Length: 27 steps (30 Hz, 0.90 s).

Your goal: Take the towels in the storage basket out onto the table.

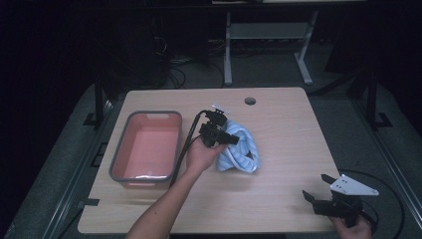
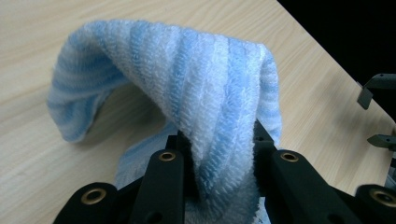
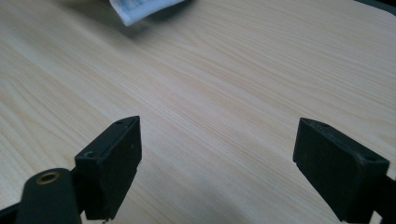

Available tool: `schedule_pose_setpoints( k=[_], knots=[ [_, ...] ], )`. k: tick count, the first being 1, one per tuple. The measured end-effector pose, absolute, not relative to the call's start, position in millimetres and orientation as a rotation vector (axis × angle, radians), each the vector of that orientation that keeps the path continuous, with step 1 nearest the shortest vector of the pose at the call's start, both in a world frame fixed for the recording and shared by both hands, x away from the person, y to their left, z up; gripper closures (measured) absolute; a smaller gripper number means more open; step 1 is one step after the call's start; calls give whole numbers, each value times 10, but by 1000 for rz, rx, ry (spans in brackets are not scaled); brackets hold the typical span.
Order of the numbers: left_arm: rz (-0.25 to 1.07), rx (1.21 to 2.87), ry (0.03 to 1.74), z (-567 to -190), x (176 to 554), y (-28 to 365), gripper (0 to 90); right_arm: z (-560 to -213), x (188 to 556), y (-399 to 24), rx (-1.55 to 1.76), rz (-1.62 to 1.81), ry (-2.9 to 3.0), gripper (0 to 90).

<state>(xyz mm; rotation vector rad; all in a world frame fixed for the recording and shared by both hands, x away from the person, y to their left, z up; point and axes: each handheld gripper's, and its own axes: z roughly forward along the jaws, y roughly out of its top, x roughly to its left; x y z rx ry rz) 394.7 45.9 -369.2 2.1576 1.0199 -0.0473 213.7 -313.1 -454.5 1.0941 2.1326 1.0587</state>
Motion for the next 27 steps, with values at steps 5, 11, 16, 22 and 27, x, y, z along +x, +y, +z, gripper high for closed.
schedule_pose_setpoints(
  k=[5, 11, 16, 22, 27],
  knots=[
    [-60, 2141, 1037, -3764, 3946, 430, 729, -4545, 2137, -3119, 1098, 1057, 2135, 148],
    [-62, 2147, 1045, -3842, 3948, 381, 728, -4537, 2126, -3120, 1093, 1067, 2135, 149],
    [-63, 2149, 1048, -3889, 3961, 338, 727, -4538, 2134, -3116, 1083, 1066, 2138, 149],
    [-69, 2166, 1040, -3946, 3967, 273, 726, -4541, 2134, -3115, 1089, 1065, 2139, 148],
    [-66, 2181, 1040, -4015, 3970, 201, 721, -4548, 2142, -3104, 1080, 1056, 2146, 148]
  ],
)
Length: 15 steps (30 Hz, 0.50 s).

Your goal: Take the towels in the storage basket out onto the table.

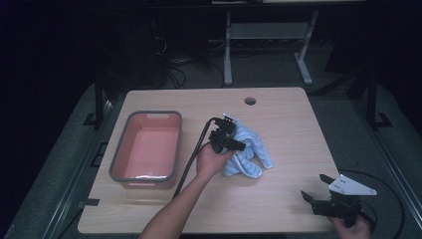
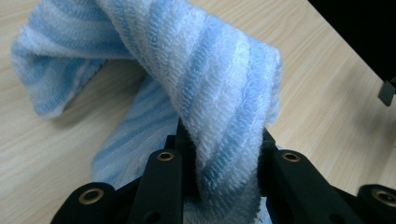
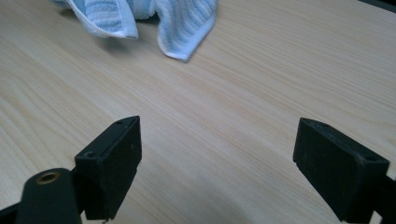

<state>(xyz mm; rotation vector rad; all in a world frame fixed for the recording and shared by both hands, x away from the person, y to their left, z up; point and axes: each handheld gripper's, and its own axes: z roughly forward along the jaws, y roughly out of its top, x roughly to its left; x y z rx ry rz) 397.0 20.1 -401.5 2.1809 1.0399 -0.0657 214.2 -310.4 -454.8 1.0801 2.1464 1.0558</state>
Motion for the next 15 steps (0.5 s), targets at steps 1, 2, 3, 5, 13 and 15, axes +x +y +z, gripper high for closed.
schedule_pose_setpoints(
  k=[1, 2, 3, 5, 13, 15],
  knots=[
    [-57, 2185, 1038, -4027, 3971, 188, 721, -4549, 2140, -3103, 1082, 1055, 2147, 148],
    [-60, 2179, 1043, -4038, 3971, 174, 721, -4549, 2139, -3101, 1085, 1055, 2146, 148],
    [-65, 2172, 1048, -4047, 3972, 164, 721, -4551, 2141, -3102, 1084, 1054, 2146, 148],
    [-66, 2174, 1045, -4066, 3972, 144, 721, -4555, 2142, -3104, 1084, 1054, 2148, 148],
    [-50, 2161, 1055, -4152, 3956, 102, 687, -4559, 2142, -3095, 1088, 1051, 2148, 148],
    [-70, 2151, 1058, -4171, 3957, 100, 670, -4564, 2146, -3094, 1086, 1049, 2148, 148]
  ],
)
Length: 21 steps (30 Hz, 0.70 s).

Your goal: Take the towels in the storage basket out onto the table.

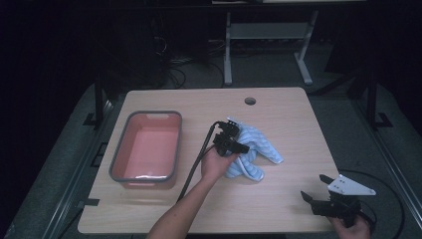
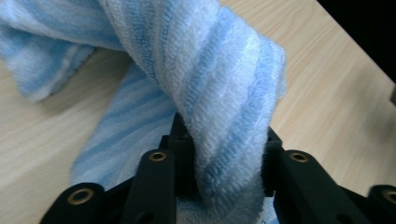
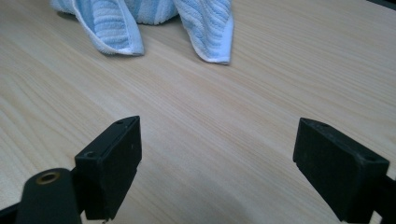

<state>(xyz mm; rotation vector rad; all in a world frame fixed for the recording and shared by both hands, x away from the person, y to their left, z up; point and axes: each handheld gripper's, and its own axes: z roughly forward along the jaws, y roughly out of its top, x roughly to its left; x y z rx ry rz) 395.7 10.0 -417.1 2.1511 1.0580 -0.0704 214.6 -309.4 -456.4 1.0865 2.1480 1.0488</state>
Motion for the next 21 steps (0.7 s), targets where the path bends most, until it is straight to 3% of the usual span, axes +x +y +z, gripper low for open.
schedule_pose_setpoints(
  k=[10, 21],
  knots=[
    [-79, 2159, 1060, -4179, 3924, 92, 482, -4574, 2134, -3080, 1091, 1032, 2155, 149],
    [-103, 2137, 1037, -4154, 3857, 247, 377, -4590, 2153, -3049, 1091, 1013, 2163, 148]
  ],
)
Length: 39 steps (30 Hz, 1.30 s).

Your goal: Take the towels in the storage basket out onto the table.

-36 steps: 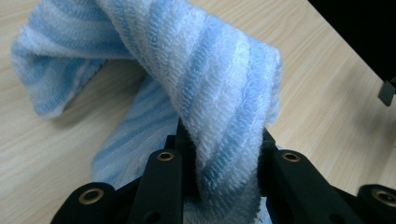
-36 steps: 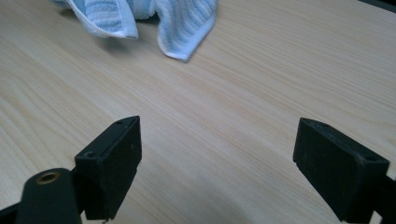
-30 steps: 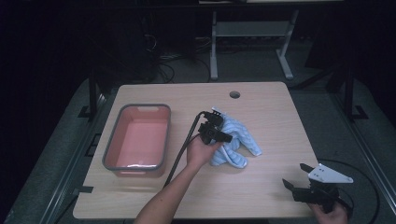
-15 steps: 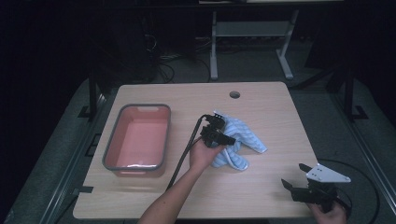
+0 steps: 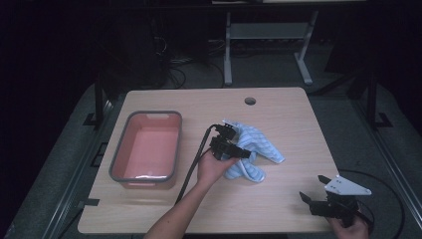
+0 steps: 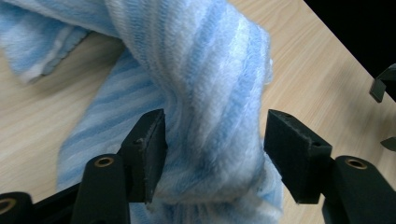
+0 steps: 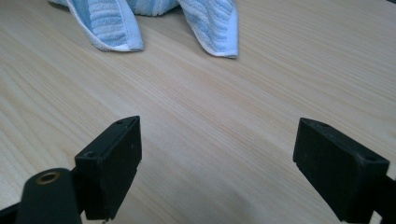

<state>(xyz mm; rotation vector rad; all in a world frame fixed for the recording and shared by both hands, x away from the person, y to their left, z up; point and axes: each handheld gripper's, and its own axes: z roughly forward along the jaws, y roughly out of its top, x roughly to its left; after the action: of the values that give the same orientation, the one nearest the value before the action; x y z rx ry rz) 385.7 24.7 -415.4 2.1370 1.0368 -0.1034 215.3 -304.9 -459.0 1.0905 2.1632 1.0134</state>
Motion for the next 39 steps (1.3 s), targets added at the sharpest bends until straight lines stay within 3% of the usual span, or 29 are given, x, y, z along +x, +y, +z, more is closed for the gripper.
schedule_pose_setpoints(
  k=[39],
  knots=[
    [-82, 2076, 960, -4099, 3378, 791, 349, -4618, 2174, -3064, 1100, 975, 2161, 148]
  ],
)
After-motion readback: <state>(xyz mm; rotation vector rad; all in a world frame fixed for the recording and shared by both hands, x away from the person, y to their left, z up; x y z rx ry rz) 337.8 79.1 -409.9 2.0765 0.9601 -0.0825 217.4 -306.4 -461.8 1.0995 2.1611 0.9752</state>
